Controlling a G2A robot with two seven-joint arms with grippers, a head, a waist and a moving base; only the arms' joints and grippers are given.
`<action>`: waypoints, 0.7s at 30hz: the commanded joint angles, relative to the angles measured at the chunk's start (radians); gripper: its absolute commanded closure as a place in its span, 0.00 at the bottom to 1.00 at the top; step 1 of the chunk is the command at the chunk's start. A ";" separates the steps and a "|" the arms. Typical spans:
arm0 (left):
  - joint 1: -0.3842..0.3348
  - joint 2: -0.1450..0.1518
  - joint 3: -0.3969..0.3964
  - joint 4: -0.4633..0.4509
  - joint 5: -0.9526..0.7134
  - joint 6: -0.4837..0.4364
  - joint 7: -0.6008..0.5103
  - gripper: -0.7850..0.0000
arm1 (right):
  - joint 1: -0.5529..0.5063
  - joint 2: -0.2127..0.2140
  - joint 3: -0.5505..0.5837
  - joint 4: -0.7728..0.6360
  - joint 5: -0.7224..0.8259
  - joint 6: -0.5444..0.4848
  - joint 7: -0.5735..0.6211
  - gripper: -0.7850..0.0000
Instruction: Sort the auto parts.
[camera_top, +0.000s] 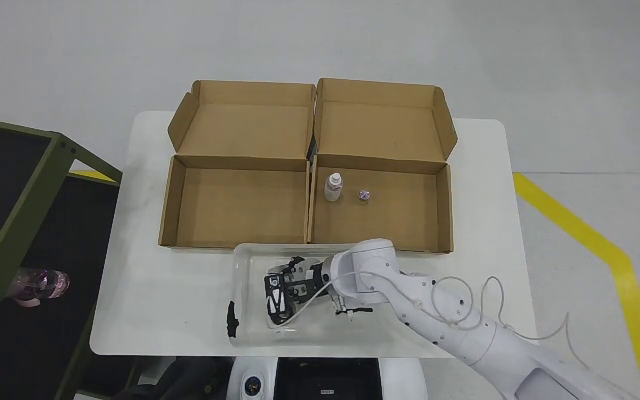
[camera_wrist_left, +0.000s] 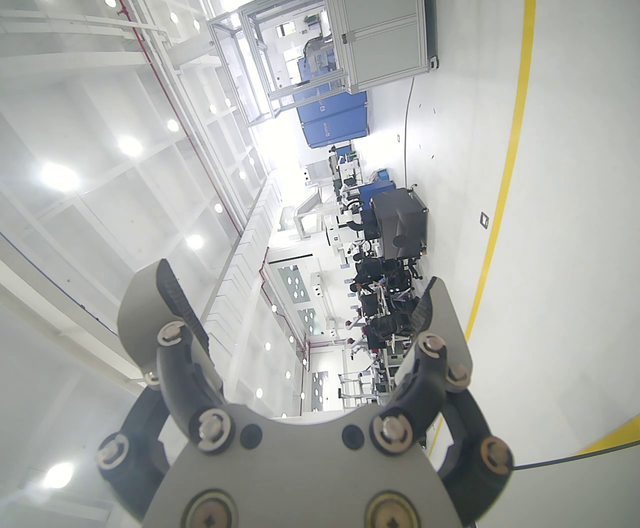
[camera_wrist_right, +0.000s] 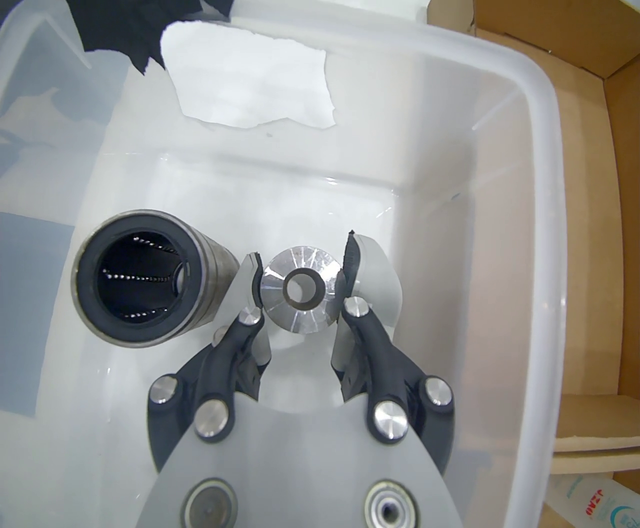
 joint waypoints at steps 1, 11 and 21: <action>0.000 0.000 0.000 0.000 0.000 0.000 0.000 0.00 | -0.004 0.001 0.008 -0.010 0.001 -0.004 -0.008 1.00; 0.000 0.000 0.000 0.000 0.000 0.000 0.000 0.00 | -0.036 0.019 0.072 -0.116 0.003 -0.040 -0.057 1.00; 0.000 0.000 0.000 0.000 0.000 0.000 0.000 0.00 | -0.064 0.032 0.135 -0.192 0.006 -0.040 -0.126 1.00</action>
